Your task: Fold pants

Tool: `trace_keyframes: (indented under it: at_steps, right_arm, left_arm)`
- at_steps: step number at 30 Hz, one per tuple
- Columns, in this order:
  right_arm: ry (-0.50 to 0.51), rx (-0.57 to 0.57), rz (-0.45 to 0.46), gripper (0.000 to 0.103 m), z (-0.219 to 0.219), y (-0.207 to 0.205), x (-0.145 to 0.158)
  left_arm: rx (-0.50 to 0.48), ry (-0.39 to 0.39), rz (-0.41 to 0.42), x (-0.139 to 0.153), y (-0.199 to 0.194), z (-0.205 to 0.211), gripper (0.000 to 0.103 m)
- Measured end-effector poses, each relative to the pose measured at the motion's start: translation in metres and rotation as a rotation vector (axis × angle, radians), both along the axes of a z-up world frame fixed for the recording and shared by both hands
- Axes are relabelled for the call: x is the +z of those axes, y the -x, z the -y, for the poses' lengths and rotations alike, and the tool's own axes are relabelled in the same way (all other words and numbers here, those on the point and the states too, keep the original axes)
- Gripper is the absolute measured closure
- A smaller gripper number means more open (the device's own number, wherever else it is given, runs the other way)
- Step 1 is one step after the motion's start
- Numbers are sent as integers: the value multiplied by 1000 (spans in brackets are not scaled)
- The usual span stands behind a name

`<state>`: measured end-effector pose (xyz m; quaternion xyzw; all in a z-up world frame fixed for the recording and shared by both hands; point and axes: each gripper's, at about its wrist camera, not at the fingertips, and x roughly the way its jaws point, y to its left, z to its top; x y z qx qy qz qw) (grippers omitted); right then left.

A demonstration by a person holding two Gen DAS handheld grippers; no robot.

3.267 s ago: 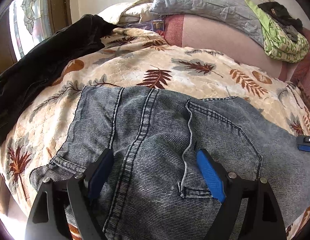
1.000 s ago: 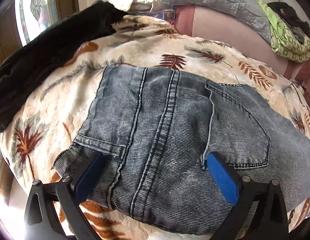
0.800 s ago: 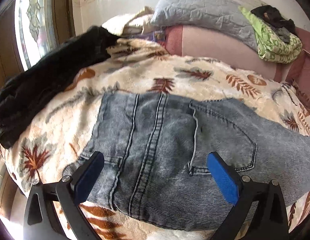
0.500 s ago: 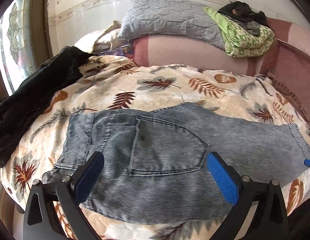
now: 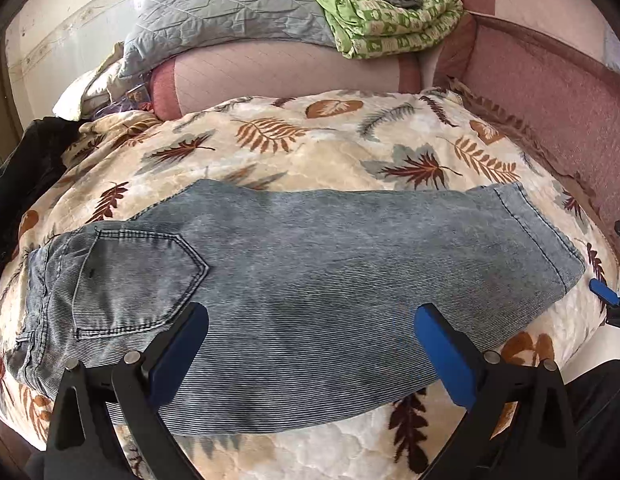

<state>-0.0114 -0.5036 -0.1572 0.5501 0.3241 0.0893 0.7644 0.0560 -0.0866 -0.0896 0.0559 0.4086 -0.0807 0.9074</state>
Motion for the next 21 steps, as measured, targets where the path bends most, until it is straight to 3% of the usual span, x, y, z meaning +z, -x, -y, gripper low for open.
trace_keyframes:
  at_steps: [2, 4, 6, 8, 13, 14, 15, 16, 21]
  right_arm:
    - [49, 52, -6, 18, -7, -12, 4]
    - [142, 109, -24, 34, -20, -25, 13]
    - [199, 96, -122, 45, -20, -33, 8]
    - [186, 64, -192, 48, -14, -31, 0]
    - [216, 68, -211, 49, -14, -32, -4]
    - [226, 81, -208, 52, -15, -36, -6]
    - [240, 95, -214, 70, -16, -40, -6]
    - [265, 94, -218, 78, -17, -42, -3]
    - [435, 100, -133, 83, -30, -49, 37]
  left_arm:
    - [-7, -10, -12, -3, 0, 7, 0]
    - [-11, -16, -14, -4, 1, 11, 0]
    - [-14, -20, -12, -4, 2, 13, 0]
    - [-14, -23, -9, -3, 4, 13, 0]
    - [-16, -14, -28, -10, 2, 12, 0]
    - [-17, -12, -34, -11, 1, 13, 0]
    - [-18, -11, -34, -12, 2, 14, 0]
    - [-20, -10, -32, -12, 2, 14, 0]
    - [-23, -4, -35, -16, 0, 15, 0]
